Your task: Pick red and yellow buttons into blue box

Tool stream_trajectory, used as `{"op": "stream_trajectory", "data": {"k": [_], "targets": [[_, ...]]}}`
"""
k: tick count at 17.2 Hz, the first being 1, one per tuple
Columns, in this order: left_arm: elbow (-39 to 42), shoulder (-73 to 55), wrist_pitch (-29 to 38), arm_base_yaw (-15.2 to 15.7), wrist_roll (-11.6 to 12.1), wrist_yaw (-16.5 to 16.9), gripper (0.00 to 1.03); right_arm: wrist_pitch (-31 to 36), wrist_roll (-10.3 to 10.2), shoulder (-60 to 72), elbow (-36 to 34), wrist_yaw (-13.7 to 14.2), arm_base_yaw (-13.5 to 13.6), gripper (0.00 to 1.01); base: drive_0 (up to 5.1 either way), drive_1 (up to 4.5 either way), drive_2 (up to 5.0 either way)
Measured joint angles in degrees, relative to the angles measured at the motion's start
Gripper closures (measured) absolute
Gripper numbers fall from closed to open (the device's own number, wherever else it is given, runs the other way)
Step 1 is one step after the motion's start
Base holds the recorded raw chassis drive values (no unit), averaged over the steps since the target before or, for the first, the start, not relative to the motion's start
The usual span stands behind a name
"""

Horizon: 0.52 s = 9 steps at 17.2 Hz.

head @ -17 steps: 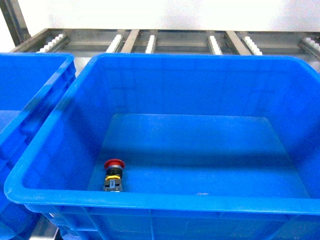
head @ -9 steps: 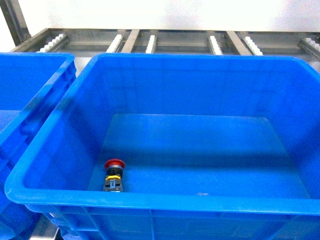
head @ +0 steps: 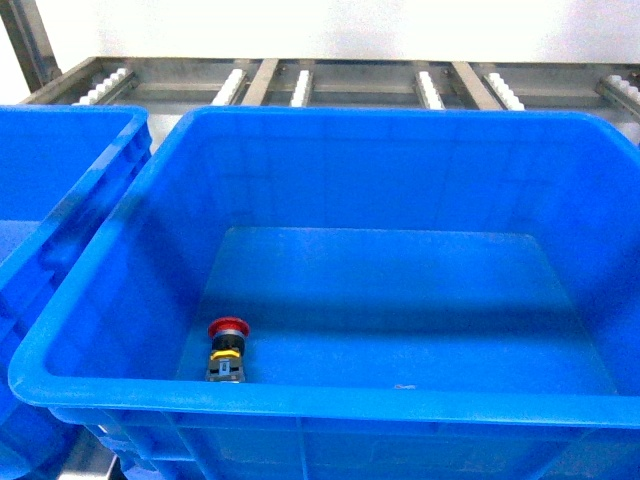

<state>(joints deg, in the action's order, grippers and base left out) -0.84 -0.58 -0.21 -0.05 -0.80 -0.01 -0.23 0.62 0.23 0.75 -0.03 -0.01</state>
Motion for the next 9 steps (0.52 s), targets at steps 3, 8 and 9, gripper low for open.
{"op": "stream_trajectory", "data": {"k": [3, 8, 9], "targets": [[0.00, 0.00, -0.02, 0.00, 0.00, 0.00, 0.84, -0.02, 0.00, 0.00, 0.00, -0.02, 0.00, 0.92, 0.0, 0.00, 0.0], [0.00, 0.00, -0.02, 0.00, 0.00, 0.00, 0.33, -0.02, 0.00, 0.00, 0.00, 0.00, 0.00, 0.41, 0.0, 0.00, 0.0], [0.00, 0.00, 0.00, 0.00, 0.00, 0.00, 0.22, -0.02, 0.00, 0.00, 0.00, -0.02, 0.00, 0.30, 0.0, 0.00, 0.0]]}}
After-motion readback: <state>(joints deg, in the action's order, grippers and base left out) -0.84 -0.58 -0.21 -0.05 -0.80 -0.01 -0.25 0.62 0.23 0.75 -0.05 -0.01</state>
